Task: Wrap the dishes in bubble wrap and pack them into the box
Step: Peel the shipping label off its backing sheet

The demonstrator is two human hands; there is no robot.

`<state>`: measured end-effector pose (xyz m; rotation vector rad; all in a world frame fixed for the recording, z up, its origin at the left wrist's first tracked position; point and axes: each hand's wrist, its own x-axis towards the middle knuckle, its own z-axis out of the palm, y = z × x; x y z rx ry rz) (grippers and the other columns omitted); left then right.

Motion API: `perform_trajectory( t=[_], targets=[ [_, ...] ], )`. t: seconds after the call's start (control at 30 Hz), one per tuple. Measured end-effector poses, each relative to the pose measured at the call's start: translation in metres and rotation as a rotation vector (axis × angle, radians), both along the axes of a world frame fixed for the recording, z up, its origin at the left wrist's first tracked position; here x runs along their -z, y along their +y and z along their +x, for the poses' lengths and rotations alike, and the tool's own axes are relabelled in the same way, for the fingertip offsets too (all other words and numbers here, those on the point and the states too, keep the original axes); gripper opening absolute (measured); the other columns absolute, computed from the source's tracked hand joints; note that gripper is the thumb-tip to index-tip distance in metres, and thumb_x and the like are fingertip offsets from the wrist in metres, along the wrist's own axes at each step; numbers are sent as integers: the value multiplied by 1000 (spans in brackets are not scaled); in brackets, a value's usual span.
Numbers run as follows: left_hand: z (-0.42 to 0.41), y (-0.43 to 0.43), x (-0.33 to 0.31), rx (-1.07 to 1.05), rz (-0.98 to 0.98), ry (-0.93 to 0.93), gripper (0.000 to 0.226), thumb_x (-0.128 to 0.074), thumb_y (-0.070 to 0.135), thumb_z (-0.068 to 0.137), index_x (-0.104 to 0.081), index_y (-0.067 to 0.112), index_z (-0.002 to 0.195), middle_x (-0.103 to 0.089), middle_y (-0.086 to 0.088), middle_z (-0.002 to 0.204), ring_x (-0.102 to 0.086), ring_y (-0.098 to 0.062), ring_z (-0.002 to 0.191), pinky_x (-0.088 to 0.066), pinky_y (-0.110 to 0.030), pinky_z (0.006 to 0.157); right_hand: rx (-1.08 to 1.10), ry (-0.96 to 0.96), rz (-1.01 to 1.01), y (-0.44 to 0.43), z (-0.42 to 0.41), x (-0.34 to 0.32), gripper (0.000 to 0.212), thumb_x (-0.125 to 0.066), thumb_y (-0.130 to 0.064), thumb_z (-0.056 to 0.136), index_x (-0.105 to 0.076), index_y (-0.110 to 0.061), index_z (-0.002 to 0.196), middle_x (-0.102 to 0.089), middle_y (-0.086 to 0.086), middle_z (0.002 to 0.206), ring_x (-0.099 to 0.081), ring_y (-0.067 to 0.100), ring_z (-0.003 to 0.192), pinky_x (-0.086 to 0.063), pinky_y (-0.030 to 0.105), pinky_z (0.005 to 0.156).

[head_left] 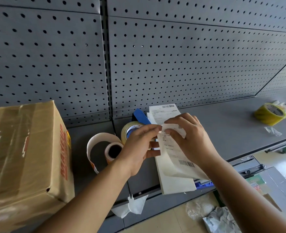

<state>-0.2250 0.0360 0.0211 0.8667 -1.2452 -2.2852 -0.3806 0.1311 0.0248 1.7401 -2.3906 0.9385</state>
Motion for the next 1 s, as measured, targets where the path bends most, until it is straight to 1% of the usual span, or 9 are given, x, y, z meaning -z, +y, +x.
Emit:
perform_trajectory(
  t=[0.2, 0.33, 0.4, 0.47, 0.53, 0.6, 0.77, 0.93, 1.0],
  targets=[
    [11, 7, 12, 118, -297, -57, 28, -51, 9, 104, -69, 27, 115, -71, 0, 116, -72, -11, 99, -57, -23, 74, 45, -68, -41, -12, -12, -19, 15, -69, -23, 92, -74, -28, 106, -65, -11, 108, -59, 19, 101, -50, 36, 81],
    [22, 16, 13, 285, -397, -61, 42, -37, 52, 104, -70, 26, 111, -69, 14, 124, -64, -2, 110, -55, -21, 85, 75, -94, -71, -22, -21, -36, 15, -66, -24, 95, -75, -27, 107, -65, -12, 107, -59, 15, 91, -46, 26, 72],
    [26, 17, 18, 374, -558, -76, 49, -36, 75, 91, -67, 42, 110, -54, 21, 139, -52, 2, 124, -48, -22, 101, 95, -121, -95, -30, -25, -43, 14, -66, -25, 95, -75, -25, 106, -66, -11, 105, -60, 14, 89, -43, 17, 71],
    [28, 17, 24, 430, -712, -85, 57, -43, 82, 86, -70, 41, 116, -37, 24, 151, -35, 3, 139, -38, -34, 116, 115, -139, -107, -39, -28, -50, 13, -67, -26, 95, -76, -25, 104, -67, -11, 103, -61, 12, 89, -40, 10, 72],
    [28, 19, 27, 411, -783, -89, 55, -53, 72, 90, -71, 34, 125, -32, 26, 155, -22, 2, 147, -30, -37, 121, 145, -166, -89, -49, -32, -55, 13, -65, -28, 96, -75, -27, 104, -69, -11, 103, -61, 11, 90, -40, 10, 71],
    [27, 21, 23, 317, -770, -77, 40, -62, 54, 94, -73, 31, 125, -33, 30, 154, -21, 7, 146, -29, -25, 119, 160, -218, -64, -58, -36, -58, 12, -65, -29, 96, -75, -29, 103, -70, -12, 102, -63, 11, 90, -41, 13, 68],
    [27, 21, 8, 174, -552, 30, 27, -58, 22, 102, -70, 18, 125, -71, 15, 126, -64, -3, 119, -53, -22, 94, 155, -234, 65, -71, -45, -62, 25, -59, -33, 100, -68, -30, 123, -63, -6, 126, -60, 12, 106, -34, 6, 70],
    [26, 15, 2, 80, -590, -18, 26, -53, 17, 105, -67, 22, 127, -74, 12, 120, -69, -8, 113, -56, -29, 94, 28, -120, -42, -45, -25, -70, 24, -56, -24, 101, -70, -30, 119, -64, -12, 122, -56, 10, 115, -43, 28, 99],
    [25, 14, 2, 44, -561, -27, 25, -53, 15, 105, -66, 22, 125, -75, 9, 116, -71, -11, 107, -59, -30, 89, -81, -93, -42, -30, -12, -64, 22, -55, -28, 100, -72, -30, 112, -66, -15, 114, -55, 9, 112, -39, 20, 94]
  ],
)
